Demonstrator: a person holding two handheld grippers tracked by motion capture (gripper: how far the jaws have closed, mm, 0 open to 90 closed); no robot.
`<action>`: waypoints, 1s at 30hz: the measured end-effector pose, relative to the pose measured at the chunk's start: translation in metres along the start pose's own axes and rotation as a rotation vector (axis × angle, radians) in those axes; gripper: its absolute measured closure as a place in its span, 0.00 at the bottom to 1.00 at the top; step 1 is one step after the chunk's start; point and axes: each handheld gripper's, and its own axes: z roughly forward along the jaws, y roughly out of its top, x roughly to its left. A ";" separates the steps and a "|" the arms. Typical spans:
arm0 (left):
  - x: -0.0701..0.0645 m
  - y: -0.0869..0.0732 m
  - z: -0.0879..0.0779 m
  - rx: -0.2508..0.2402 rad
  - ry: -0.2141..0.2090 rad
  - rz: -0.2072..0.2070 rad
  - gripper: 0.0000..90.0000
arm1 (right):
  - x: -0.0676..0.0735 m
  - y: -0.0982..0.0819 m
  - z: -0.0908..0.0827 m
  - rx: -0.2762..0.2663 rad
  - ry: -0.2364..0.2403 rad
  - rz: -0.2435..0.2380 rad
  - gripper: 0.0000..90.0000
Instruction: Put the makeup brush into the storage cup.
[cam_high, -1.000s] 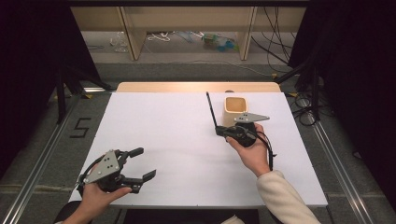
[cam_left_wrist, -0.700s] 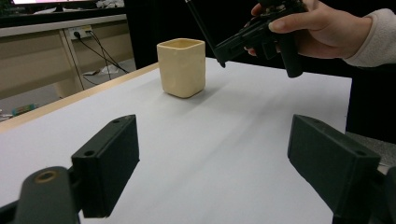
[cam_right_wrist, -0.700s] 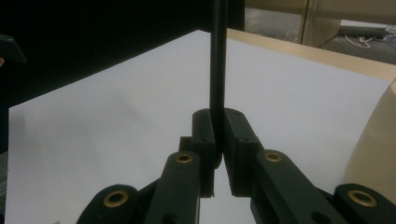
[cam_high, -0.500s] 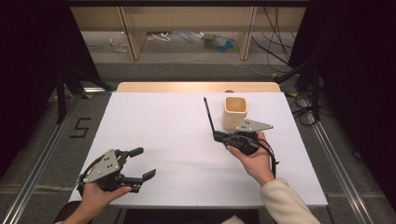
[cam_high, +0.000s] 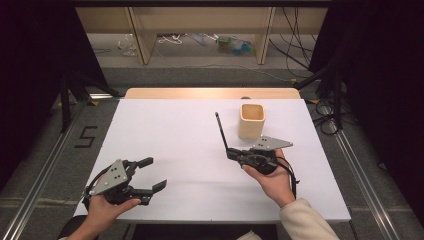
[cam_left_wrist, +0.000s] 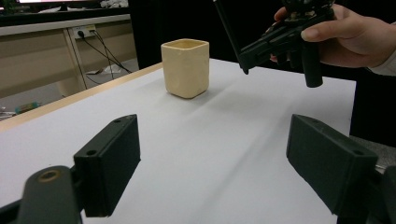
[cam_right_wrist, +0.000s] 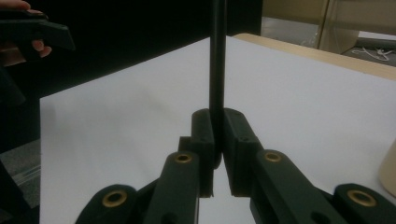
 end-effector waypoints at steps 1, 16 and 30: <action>0.000 0.000 0.000 -0.003 0.003 -0.003 0.19 | 0.001 0.000 -0.001 0.007 0.003 -0.002 0.93; 0.008 0.011 0.013 -0.013 -0.002 -0.026 0.23 | 0.014 -0.003 -0.001 -0.018 0.022 -0.054 0.93; 0.004 0.039 0.060 -0.040 -0.115 -0.039 0.30 | 0.023 -0.004 0.005 -0.033 0.050 -0.070 0.93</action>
